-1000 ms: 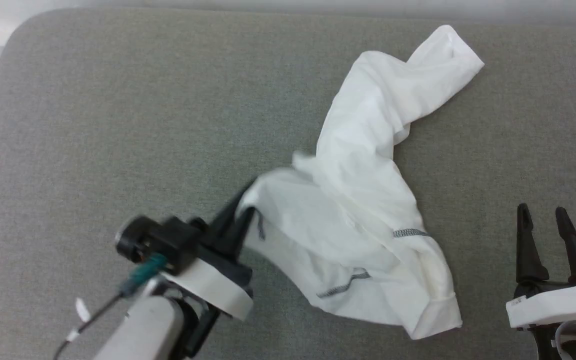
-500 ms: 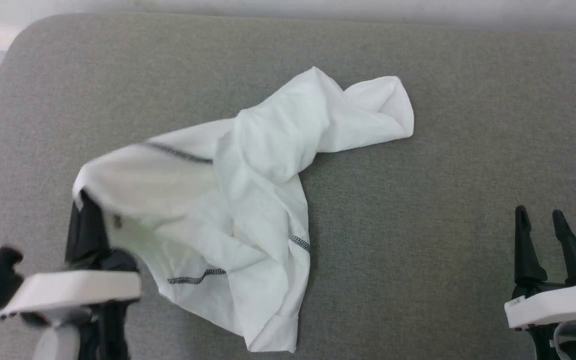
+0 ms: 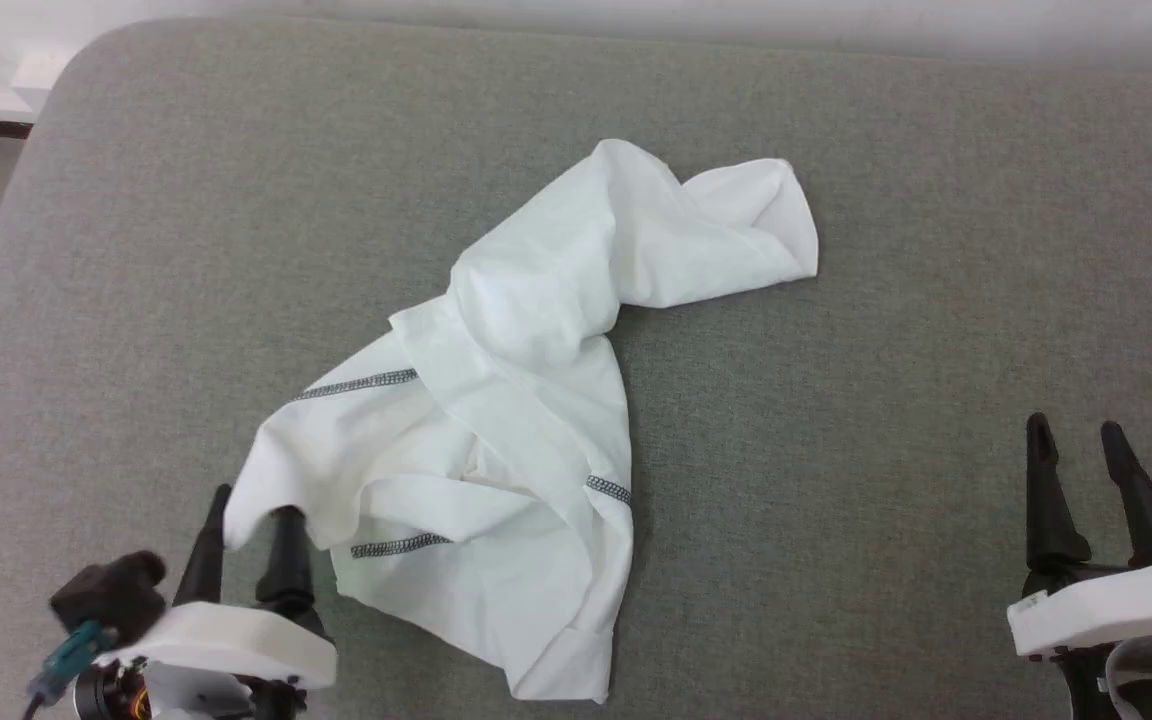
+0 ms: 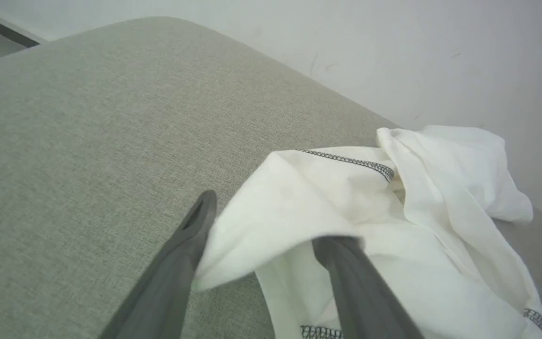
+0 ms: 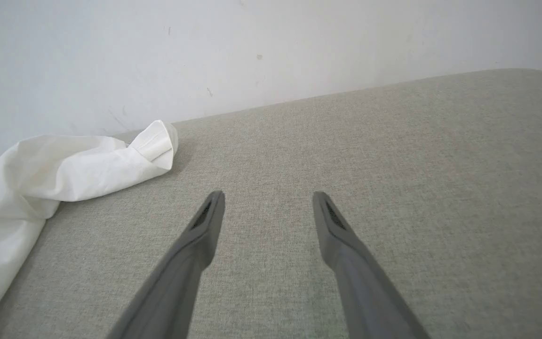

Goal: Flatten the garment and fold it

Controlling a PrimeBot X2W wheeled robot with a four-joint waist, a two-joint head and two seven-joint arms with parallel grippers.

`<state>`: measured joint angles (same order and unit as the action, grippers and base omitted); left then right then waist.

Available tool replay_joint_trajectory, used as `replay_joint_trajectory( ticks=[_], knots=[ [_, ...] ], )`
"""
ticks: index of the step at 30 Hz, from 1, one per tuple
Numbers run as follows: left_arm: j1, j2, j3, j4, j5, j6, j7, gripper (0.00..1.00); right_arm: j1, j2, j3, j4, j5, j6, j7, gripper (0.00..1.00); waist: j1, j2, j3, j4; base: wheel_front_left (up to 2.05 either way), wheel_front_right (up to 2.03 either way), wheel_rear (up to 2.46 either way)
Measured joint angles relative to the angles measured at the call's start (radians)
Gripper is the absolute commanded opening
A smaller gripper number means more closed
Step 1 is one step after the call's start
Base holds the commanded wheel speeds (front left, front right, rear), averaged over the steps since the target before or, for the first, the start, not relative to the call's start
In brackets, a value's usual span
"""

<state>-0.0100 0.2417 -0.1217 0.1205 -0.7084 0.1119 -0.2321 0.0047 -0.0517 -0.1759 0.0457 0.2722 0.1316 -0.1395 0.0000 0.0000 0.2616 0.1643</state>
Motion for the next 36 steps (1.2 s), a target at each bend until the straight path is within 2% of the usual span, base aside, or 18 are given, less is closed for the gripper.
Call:
replay_joint_trajectory(
  ticks=[5,11,16,20,27,35,36],
  knots=[
    [0.013,0.115,-0.109,-0.079,0.14,-0.037,0.055,1.0,0.002,0.0,0.009,0.001,0.0,0.0,0.007,1.0,0.0,0.0,-0.018,0.006,0.0,0.0,0.0],
    [0.028,0.218,-0.206,-0.243,0.271,-0.063,0.138,1.0,0.005,0.0,0.017,-0.001,0.0,0.0,0.007,1.0,0.0,0.0,-0.014,0.007,0.0,0.0,0.0],
    [0.018,0.241,-0.281,-0.319,0.312,-0.104,0.205,1.0,0.005,0.0,0.025,-0.001,0.0,0.0,0.007,1.0,0.0,0.0,-0.005,0.0,0.0,0.0,0.0],
    [-0.01,0.258,-0.343,-0.311,0.353,-0.143,0.255,1.0,0.003,0.0,0.028,-0.002,0.002,0.0,0.008,1.0,0.0,0.0,0.007,-0.008,0.0,0.0,0.0],
    [-0.086,0.294,-0.401,-0.197,0.45,-0.164,0.312,1.0,-0.001,0.0,0.036,-0.002,0.003,0.0,0.008,1.0,0.0001,0.0,0.031,-0.027,0.0,0.0,0.0],
    [-0.137,0.287,-0.403,-0.146,0.453,-0.165,0.289,1.0,-0.005,0.0,0.033,0.001,0.01,0.0,0.007,1.0,0.0001,0.0,0.05,-0.036,0.0,0.0,0.0],
    [-0.139,0.282,-0.403,-0.145,0.452,-0.165,0.279,0.42,-0.005,0.0,0.032,0.002,0.01,0.0,0.007,1.0,0.0002,0.0,0.051,-0.035,0.0,0.0,0.0]
  ],
)
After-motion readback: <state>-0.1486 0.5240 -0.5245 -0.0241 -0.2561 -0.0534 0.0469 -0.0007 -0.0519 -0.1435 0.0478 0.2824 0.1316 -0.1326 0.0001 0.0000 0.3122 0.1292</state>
